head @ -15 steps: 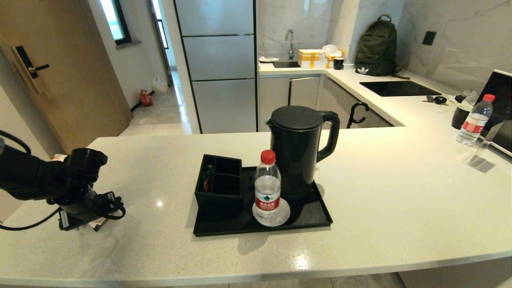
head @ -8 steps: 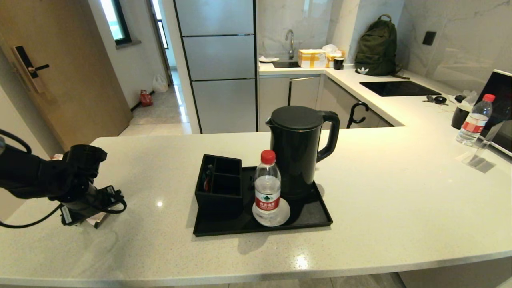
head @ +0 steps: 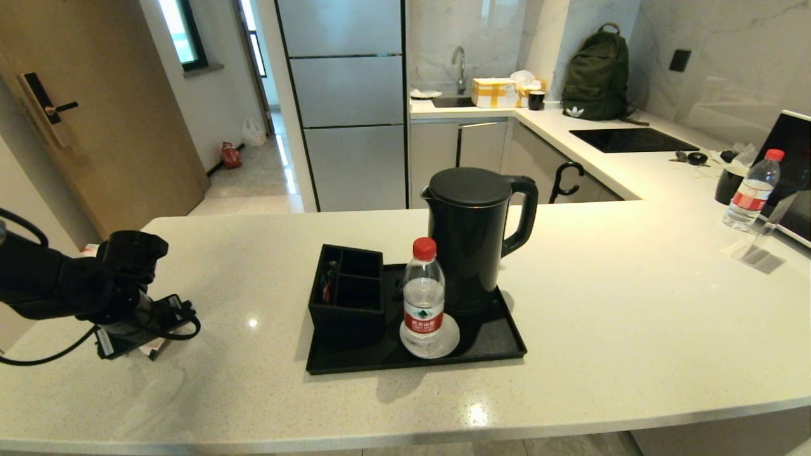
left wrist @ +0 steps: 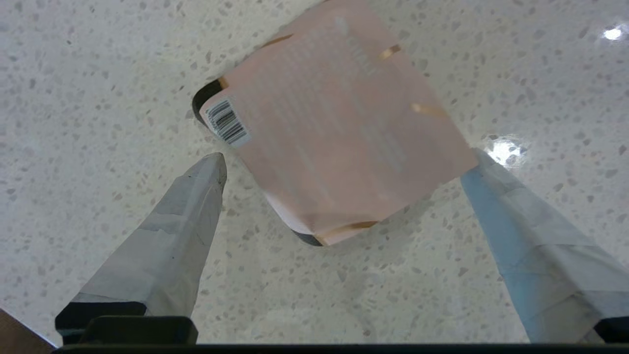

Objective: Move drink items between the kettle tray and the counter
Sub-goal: Return the tea bag to its original position

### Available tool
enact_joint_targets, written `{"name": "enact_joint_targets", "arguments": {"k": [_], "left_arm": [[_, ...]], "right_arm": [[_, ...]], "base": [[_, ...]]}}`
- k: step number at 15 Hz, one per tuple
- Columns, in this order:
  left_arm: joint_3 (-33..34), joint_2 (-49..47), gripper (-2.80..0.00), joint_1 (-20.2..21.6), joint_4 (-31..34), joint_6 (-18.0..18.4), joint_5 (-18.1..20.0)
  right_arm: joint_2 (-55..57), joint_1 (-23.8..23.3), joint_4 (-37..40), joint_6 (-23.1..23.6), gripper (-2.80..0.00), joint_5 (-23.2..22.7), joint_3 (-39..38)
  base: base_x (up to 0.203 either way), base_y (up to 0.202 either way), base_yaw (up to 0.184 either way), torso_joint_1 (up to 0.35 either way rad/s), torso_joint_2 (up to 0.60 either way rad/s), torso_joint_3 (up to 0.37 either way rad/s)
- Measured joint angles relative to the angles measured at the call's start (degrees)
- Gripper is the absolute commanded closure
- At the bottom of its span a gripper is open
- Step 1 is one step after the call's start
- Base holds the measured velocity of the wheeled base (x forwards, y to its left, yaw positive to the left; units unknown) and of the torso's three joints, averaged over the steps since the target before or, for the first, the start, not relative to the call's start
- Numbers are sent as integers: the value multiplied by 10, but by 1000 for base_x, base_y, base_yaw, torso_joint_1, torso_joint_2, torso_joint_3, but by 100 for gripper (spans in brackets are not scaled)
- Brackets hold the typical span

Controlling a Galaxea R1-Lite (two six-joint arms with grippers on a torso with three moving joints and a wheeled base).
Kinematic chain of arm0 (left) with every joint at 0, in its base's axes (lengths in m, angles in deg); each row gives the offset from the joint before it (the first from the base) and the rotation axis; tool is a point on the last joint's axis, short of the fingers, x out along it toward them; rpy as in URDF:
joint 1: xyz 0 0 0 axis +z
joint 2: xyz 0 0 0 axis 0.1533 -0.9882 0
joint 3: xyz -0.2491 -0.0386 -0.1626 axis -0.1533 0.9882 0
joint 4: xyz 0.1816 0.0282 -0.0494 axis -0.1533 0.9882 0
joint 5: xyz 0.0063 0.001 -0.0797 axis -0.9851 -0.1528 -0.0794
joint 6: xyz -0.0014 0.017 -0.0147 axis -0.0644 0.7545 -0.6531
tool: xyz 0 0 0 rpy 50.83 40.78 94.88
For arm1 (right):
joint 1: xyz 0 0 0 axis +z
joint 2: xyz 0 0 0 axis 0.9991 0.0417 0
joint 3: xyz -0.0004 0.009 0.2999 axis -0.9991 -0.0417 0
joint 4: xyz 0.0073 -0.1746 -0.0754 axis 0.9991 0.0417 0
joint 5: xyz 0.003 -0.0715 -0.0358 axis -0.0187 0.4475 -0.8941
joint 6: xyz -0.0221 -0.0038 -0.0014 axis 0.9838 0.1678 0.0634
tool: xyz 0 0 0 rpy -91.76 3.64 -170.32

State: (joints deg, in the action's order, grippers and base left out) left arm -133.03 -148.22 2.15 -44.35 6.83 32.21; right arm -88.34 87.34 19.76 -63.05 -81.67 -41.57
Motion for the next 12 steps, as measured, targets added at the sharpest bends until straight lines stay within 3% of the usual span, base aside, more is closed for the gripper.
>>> {"name": "enact_joint_targets", "arguments": {"k": [12], "left_arm": [[-16, -8, -280, 2, -2, -3, -6]], "right_arm": [[0, 0, 0, 0, 0, 0, 0]], "base": [[0, 0, 0, 0, 0, 0]]}}
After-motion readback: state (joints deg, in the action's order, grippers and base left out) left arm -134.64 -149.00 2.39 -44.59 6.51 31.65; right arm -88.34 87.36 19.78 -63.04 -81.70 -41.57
